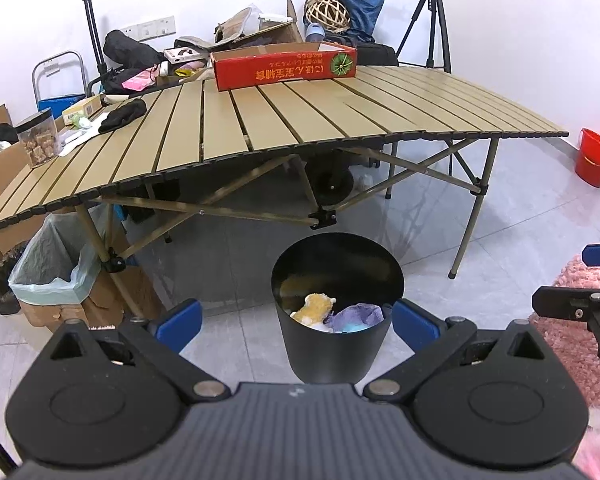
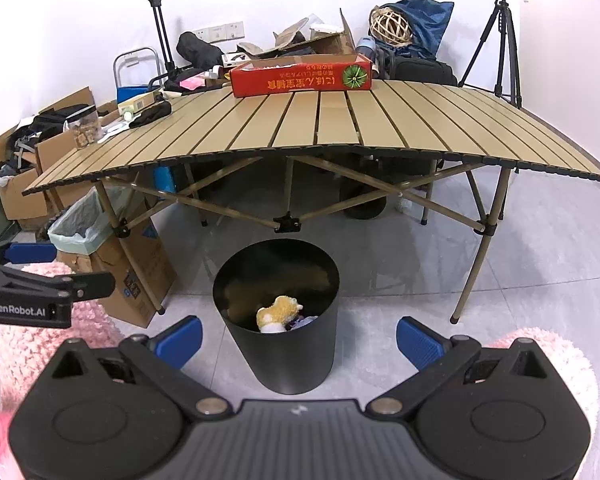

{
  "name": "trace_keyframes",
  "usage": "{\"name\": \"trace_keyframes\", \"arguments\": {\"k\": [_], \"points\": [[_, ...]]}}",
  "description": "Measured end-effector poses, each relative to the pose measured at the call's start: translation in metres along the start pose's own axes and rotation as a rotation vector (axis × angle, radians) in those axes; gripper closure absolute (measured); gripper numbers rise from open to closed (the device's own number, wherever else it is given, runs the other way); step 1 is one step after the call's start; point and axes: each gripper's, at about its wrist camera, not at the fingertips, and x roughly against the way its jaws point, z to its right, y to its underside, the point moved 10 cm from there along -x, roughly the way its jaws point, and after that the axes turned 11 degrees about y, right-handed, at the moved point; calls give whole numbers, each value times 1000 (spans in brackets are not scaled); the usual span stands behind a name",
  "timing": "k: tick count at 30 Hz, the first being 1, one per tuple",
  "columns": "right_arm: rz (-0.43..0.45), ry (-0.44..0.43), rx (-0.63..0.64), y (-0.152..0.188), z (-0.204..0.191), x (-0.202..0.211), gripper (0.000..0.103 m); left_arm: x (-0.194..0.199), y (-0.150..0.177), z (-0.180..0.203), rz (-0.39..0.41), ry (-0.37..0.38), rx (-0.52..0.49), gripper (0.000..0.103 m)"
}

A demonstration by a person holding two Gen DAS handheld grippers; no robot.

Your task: Collect trash

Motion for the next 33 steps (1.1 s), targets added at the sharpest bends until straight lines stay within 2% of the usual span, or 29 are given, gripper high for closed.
{"name": "trace_keyframes", "arguments": {"k": [33], "points": [[7,-2,0,-3,-2,3,0,4,-1,2,14,-4,-13,0]]}}
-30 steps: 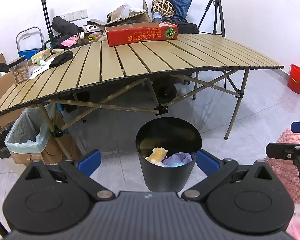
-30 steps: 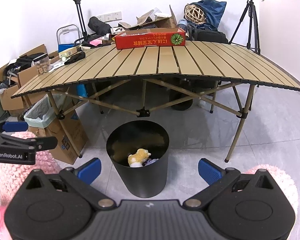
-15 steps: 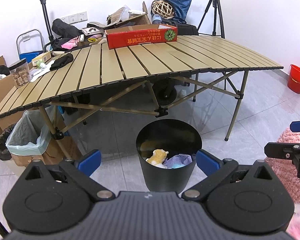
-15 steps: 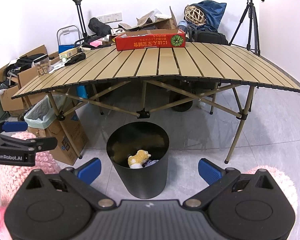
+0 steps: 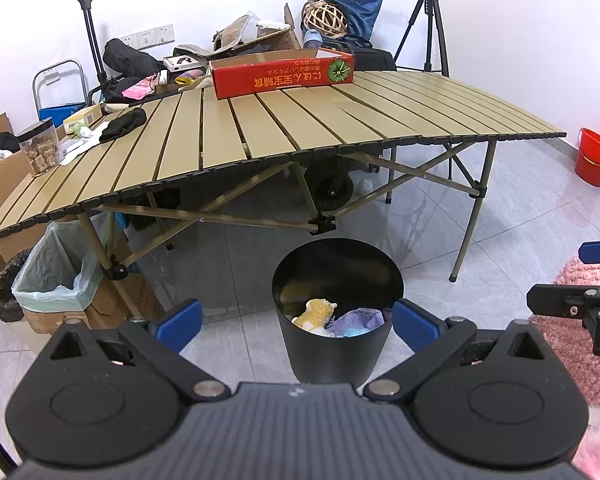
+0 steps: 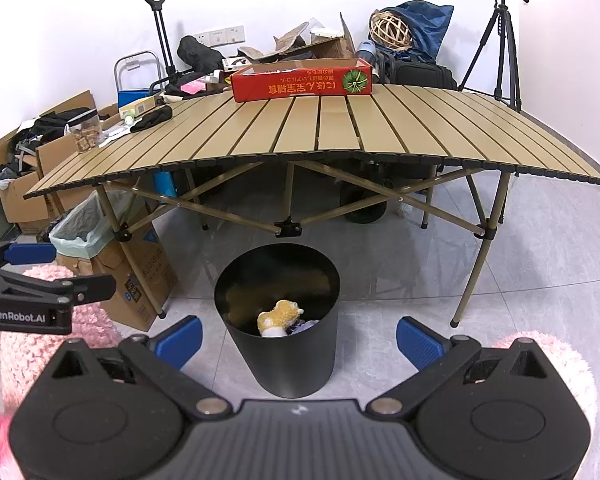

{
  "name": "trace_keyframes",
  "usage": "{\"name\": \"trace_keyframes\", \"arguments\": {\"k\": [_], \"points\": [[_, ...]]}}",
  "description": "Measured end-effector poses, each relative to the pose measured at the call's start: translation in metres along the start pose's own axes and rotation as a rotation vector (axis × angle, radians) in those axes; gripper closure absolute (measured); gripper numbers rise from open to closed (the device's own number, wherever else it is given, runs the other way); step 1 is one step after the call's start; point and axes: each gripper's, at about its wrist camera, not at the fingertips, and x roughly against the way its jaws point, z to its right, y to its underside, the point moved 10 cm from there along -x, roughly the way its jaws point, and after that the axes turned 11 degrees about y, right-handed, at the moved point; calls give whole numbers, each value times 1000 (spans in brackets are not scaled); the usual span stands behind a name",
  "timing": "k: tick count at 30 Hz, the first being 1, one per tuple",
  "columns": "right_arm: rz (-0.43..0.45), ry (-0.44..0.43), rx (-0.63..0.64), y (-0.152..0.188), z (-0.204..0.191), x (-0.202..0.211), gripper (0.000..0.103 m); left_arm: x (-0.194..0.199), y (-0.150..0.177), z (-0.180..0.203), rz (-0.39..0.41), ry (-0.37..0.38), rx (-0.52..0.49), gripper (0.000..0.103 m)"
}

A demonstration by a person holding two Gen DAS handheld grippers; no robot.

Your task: Collect trash

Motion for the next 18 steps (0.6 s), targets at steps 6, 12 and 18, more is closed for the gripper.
{"name": "trace_keyframes", "arguments": {"k": [6,12,18], "points": [[-1,0,0,0,0,0,0,0,0,0,-2,-1,1,0],[-2,1,-2,0,-1,-1,0,0,-1,-1,-6,-1,0,0],[-3,0,-2,1,0,-1,0,-1,0,0,-13,-2,-8,0]]}}
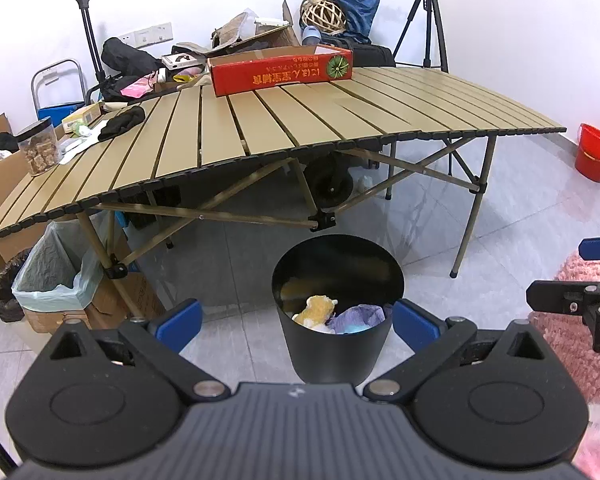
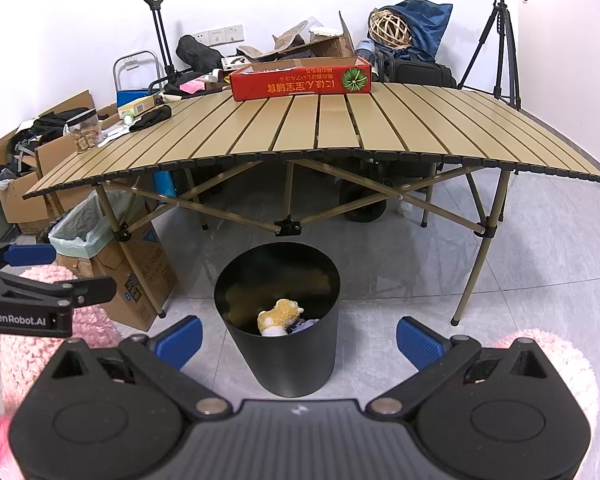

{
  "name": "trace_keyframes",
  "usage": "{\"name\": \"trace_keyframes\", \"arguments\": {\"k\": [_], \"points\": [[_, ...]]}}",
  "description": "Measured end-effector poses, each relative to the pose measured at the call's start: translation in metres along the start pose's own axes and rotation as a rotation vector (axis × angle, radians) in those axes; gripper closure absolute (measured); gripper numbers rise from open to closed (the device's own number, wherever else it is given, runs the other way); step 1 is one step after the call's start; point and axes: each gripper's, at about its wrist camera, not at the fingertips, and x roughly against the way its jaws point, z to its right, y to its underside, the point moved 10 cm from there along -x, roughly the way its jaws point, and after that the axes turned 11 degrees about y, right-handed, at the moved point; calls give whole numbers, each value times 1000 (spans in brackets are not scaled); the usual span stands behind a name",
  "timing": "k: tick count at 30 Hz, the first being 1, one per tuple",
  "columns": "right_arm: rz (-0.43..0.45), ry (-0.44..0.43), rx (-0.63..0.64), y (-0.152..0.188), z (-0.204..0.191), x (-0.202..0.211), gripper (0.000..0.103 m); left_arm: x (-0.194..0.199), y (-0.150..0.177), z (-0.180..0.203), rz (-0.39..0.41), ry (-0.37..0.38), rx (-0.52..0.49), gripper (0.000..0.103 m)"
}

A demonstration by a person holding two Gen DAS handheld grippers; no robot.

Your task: Collect trash

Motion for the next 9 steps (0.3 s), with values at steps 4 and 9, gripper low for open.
{"name": "trace_keyframes", "arguments": {"k": [4,9], "points": [[-1,1,-1,0,0,0,0,-1,1,1,-1,6,-6,0],[-4,0,-2,1,0,-1,0,-1,3,1,-2,13,-5,0]]}}
